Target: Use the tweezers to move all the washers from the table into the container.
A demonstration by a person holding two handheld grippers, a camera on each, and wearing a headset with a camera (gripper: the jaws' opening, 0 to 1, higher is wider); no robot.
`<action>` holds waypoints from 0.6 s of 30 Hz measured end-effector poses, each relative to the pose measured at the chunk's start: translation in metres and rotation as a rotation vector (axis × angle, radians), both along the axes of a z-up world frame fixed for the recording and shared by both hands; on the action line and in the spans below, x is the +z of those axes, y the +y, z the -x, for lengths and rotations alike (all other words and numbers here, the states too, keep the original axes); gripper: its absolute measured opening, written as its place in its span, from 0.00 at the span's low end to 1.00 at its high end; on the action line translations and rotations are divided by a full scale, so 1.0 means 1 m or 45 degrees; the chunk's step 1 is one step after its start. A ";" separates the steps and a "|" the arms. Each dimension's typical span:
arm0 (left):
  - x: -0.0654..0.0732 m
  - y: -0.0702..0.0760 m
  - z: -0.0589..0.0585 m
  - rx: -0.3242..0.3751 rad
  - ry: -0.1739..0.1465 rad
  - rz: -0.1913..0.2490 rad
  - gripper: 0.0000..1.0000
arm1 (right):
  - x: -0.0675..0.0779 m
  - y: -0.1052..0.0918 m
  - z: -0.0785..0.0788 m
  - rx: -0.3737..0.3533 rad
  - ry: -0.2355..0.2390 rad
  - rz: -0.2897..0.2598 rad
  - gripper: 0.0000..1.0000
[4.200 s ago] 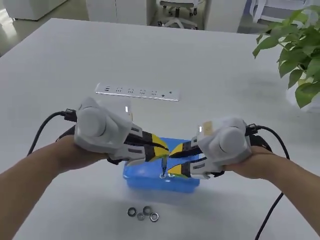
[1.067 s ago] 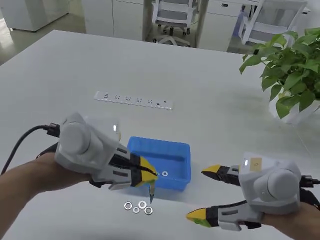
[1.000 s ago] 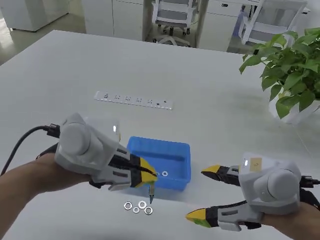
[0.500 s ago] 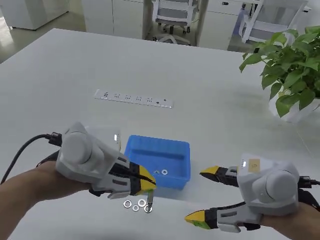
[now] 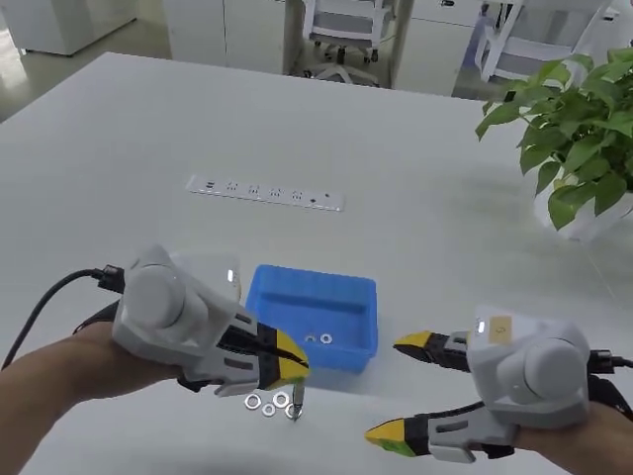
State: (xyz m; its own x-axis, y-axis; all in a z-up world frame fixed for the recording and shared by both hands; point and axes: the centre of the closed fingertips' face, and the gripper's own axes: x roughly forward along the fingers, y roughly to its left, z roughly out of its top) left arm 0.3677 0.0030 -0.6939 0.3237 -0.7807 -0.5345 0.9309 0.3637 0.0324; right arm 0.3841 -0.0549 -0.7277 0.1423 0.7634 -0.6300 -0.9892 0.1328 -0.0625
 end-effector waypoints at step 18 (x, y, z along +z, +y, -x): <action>0.000 -0.003 0.002 -0.010 0.006 0.008 0.05 | -0.007 0.034 0.009 0.187 -0.021 -0.019 0.48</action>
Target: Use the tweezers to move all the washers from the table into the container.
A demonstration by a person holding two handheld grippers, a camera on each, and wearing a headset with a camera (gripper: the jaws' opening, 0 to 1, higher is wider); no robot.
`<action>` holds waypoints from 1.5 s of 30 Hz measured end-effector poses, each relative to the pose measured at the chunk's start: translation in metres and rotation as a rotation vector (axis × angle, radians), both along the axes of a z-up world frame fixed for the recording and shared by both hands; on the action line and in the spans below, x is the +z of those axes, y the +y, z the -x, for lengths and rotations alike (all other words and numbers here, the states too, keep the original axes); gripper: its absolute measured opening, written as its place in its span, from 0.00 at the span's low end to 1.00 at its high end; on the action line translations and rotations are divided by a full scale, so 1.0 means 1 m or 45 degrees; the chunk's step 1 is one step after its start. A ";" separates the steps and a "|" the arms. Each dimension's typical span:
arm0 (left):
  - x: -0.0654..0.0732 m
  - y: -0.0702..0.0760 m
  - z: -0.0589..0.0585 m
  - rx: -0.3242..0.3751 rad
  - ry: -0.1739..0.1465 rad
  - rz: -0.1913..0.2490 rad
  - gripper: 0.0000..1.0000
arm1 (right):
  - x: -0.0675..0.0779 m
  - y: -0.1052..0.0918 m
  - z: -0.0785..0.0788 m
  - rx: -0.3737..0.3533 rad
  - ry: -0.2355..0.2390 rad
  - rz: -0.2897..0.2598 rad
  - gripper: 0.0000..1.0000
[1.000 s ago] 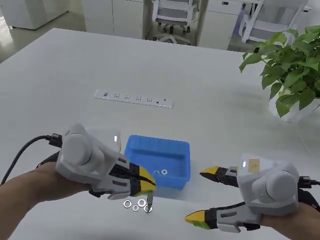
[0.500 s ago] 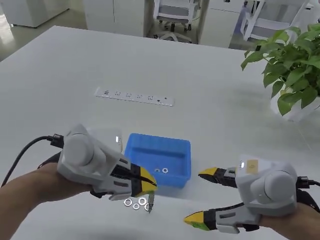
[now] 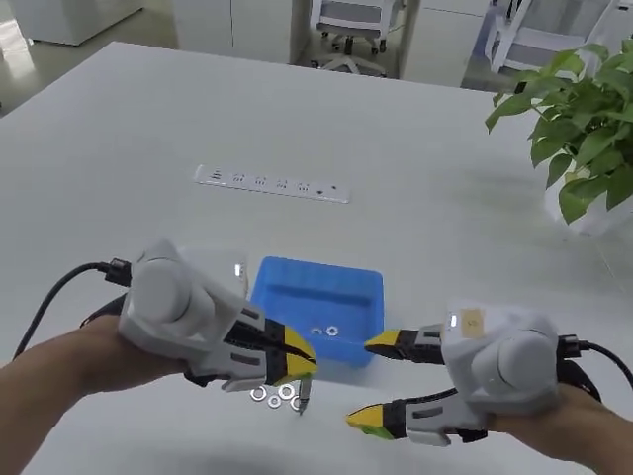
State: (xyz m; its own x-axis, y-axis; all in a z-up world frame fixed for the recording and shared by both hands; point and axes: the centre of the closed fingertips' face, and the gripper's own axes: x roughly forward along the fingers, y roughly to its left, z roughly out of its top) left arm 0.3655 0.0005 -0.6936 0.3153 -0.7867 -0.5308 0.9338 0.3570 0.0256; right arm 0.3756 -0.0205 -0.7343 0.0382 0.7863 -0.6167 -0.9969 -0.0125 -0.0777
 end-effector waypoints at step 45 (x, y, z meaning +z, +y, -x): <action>-0.001 0.002 0.002 -0.028 0.036 0.007 0.05 | -0.041 0.047 0.019 0.373 -0.038 0.146 0.09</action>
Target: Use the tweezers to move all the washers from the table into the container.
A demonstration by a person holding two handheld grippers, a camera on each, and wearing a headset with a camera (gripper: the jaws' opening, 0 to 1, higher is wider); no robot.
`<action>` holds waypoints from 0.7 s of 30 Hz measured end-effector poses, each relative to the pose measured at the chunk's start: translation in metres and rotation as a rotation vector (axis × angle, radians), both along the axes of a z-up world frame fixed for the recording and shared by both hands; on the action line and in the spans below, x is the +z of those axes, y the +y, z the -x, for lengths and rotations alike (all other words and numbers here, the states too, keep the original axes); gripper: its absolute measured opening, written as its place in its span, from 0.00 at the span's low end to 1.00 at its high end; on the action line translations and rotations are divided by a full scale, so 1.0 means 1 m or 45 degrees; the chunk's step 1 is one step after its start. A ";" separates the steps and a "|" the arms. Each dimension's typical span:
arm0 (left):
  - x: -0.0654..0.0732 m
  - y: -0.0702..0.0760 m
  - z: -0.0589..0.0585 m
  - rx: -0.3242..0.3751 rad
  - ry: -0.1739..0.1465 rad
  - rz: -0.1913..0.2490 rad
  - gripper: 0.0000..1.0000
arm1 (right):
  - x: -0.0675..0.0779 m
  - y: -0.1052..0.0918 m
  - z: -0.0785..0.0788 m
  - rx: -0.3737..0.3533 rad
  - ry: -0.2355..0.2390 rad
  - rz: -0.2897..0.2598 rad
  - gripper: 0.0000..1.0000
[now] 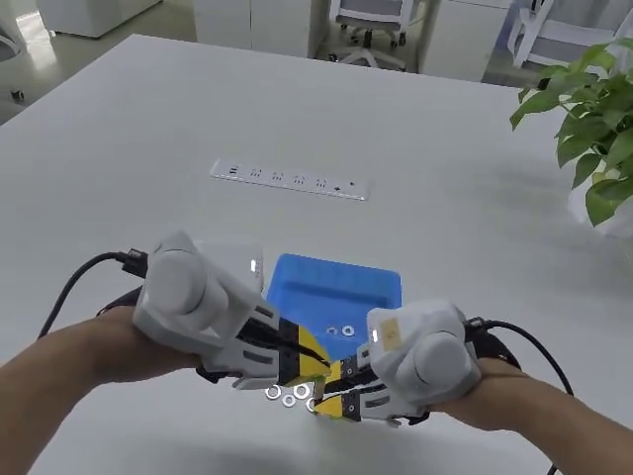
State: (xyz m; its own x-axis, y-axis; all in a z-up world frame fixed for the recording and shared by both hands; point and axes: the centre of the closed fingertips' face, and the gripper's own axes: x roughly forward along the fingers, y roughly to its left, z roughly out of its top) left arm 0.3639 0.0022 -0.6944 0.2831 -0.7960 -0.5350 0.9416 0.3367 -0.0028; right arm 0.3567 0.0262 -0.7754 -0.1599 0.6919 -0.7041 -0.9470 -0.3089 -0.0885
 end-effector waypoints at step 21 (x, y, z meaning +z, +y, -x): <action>-0.002 -0.001 0.000 -0.009 -0.002 -0.022 0.07 | 0.000 0.000 -0.001 -0.087 0.068 -0.017 0.07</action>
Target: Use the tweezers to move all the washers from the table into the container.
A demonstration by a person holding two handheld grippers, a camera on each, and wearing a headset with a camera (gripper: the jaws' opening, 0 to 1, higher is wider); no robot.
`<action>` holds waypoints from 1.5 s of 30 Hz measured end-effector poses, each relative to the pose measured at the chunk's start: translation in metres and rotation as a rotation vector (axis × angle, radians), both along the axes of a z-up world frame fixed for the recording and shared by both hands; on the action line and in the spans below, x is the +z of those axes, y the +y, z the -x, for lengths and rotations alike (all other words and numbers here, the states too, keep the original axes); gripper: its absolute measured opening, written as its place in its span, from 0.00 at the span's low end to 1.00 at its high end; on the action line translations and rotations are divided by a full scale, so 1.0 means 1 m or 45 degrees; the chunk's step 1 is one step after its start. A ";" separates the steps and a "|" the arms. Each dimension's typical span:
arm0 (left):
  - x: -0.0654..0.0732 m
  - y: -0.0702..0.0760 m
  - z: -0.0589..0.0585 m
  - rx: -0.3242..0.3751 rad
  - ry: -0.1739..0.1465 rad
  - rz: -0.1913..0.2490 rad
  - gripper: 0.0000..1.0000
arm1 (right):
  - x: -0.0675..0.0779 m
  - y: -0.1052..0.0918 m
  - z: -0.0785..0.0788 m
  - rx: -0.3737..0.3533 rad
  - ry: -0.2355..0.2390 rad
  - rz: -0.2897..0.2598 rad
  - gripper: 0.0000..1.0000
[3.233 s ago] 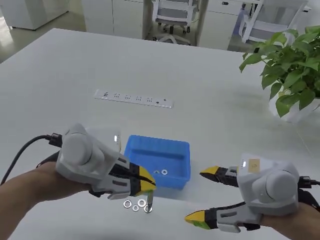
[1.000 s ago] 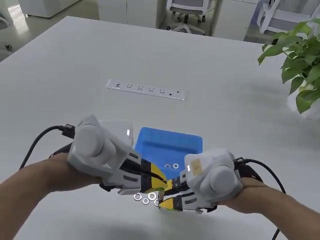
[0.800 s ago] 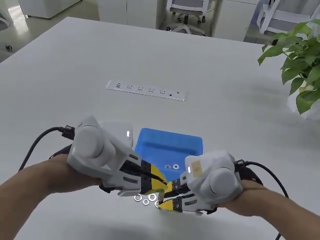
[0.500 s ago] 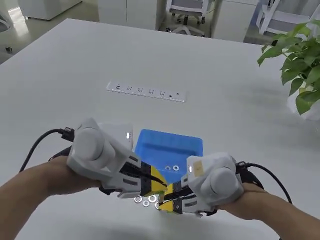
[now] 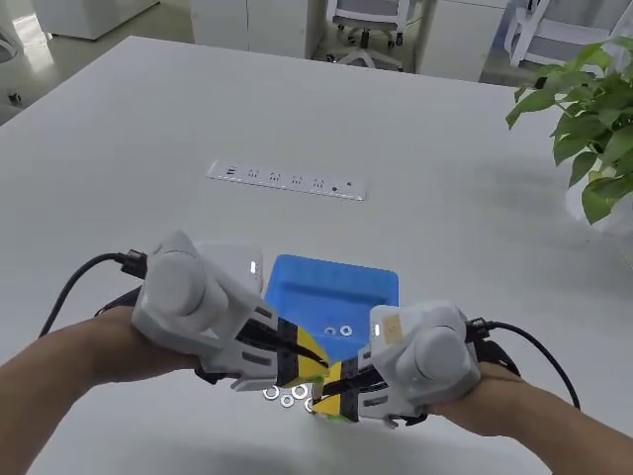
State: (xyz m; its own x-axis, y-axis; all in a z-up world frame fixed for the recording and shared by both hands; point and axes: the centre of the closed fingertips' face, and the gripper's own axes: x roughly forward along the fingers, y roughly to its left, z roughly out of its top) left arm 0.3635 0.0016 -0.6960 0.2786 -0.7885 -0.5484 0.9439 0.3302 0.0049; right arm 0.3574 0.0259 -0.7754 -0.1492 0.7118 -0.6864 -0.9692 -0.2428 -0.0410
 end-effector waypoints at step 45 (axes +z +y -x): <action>-0.007 0.045 0.002 0.324 0.097 0.143 0.81 | 0.058 0.001 -0.013 0.001 -0.067 -0.083 0.08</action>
State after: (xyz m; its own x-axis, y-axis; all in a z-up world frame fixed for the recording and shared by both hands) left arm 0.3611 0.0469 -0.7033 0.4367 -0.7552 -0.4888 0.8267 0.5511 -0.1128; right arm 0.3707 0.0265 -0.7174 -0.1149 0.7551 -0.6455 -0.9652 -0.2385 -0.1072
